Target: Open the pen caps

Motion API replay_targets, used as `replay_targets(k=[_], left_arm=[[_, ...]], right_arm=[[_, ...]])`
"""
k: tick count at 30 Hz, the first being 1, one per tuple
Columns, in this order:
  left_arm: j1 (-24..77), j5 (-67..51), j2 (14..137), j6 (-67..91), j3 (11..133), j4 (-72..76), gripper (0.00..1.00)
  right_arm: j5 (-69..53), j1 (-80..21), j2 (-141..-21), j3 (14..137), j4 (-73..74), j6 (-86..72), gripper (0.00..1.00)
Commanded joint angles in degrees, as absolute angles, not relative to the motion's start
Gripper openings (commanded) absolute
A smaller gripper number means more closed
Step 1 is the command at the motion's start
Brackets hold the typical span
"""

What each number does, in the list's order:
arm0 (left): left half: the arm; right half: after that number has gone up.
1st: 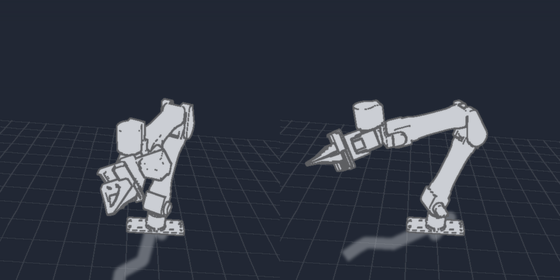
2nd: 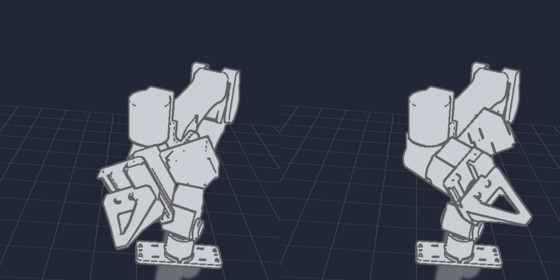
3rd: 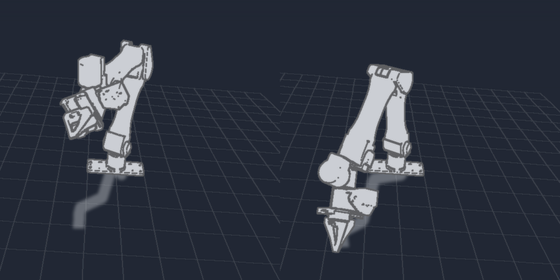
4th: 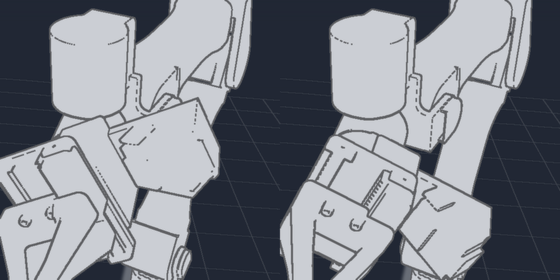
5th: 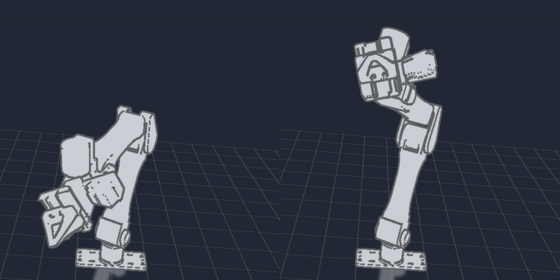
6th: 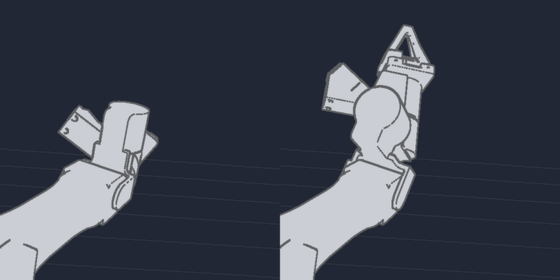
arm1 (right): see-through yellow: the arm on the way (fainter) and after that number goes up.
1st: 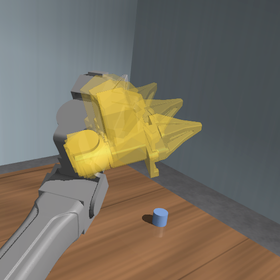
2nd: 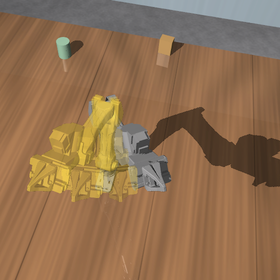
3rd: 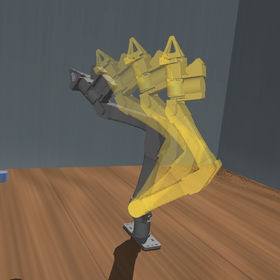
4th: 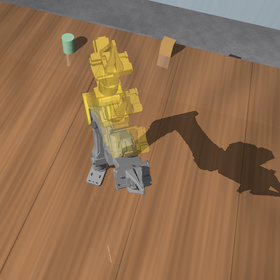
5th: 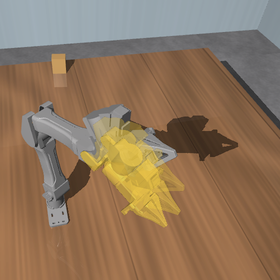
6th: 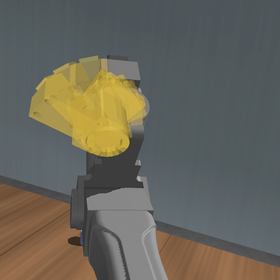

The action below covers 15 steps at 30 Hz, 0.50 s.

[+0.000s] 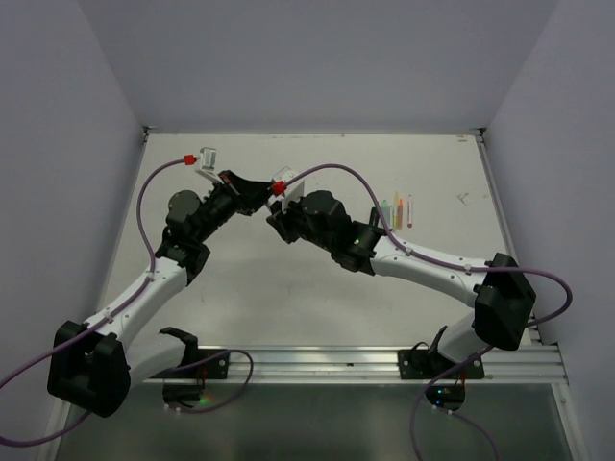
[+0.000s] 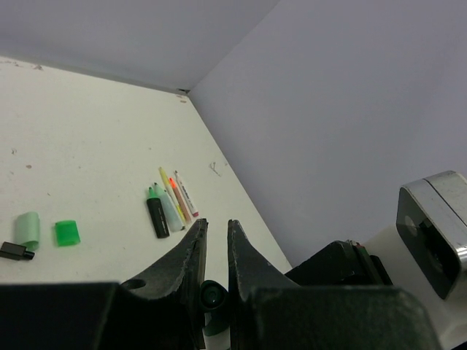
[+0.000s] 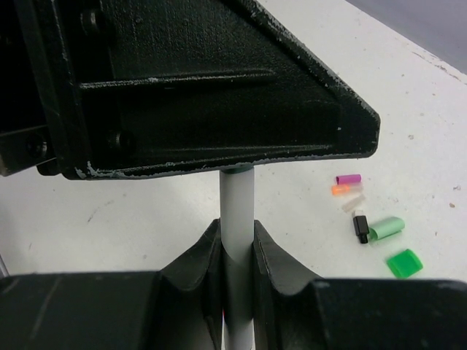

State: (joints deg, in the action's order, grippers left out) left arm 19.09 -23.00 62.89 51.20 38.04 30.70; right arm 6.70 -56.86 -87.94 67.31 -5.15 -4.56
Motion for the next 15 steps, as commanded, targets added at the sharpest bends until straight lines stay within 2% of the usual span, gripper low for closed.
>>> replay_targets(k=[1, 10, 15], left_arm=[[19.25, -17.85, 62.49, 50.10, 40.95, 33.40, 0.00], [18.99, -7.22, 62.23, 49.40, 43.59, 36.37, 0.00], [17.58, -6.77, 62.84, 48.69, 45.70, 38.67, 0.00]], right_arm=[[8.17, -57.22, -87.19, 67.07, -4.22, -4.57, 0.00], [8.53, -57.22, -85.69, 60.21, -5.54, -5.80, 0.00], [8.88, -57.22, -84.90, 55.82, -6.94, -5.71, 0.00]])
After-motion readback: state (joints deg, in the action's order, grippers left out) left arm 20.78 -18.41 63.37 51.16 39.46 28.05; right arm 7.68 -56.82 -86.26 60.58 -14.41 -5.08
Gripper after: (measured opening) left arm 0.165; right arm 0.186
